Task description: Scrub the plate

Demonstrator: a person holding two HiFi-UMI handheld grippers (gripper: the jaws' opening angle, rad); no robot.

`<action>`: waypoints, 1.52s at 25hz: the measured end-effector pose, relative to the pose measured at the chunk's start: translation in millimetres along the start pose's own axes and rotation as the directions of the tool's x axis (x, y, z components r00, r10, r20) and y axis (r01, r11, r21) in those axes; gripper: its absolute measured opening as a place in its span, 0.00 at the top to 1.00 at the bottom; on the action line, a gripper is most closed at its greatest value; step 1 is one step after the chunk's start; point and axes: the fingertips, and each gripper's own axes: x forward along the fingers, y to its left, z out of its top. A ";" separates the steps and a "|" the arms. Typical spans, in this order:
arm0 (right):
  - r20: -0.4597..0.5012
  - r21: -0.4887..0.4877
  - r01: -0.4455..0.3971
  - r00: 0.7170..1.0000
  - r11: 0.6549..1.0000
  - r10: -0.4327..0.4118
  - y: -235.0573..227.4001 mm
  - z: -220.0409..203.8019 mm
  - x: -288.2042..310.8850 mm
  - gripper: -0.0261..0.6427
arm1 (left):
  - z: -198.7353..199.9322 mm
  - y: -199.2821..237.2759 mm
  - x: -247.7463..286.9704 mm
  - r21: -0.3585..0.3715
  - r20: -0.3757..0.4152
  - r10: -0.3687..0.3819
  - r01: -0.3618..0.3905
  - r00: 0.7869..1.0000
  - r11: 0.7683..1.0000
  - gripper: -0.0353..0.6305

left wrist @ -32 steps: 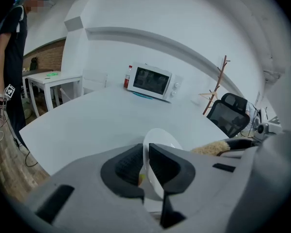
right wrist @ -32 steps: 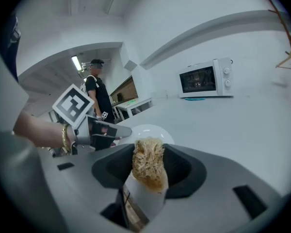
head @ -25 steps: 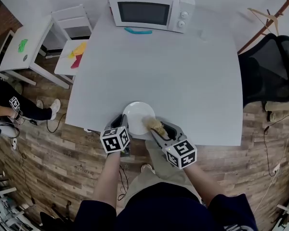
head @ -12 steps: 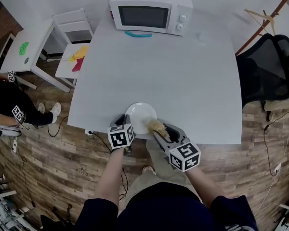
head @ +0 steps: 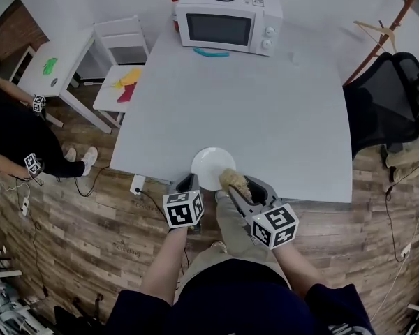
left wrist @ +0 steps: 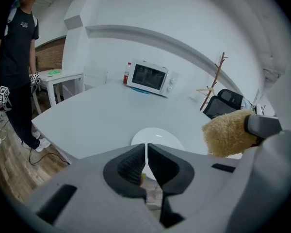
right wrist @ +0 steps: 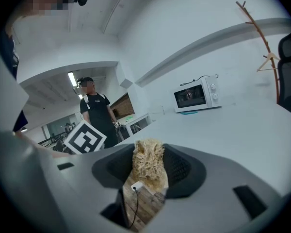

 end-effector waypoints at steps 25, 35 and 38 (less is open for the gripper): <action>0.065 -0.104 0.020 0.998 0.994 -0.013 79.3 -27.2 -71.3 0.69 | -20.9 -47.4 -140.0 0.029 0.159 -0.080 0.077 0.984 0.997 0.92; 0.081 -0.142 -0.006 0.997 0.990 0.017 94.2 -16.3 -73.2 0.69 | -23.4 -50.9 -154.8 0.028 0.181 -0.090 0.086 0.979 0.996 0.92; 0.083 -0.147 -0.006 0.996 0.989 0.019 94.0 -13.6 -72.2 0.69 | -22.2 -51.6 -154.6 0.021 0.186 -0.095 0.093 0.978 0.995 0.92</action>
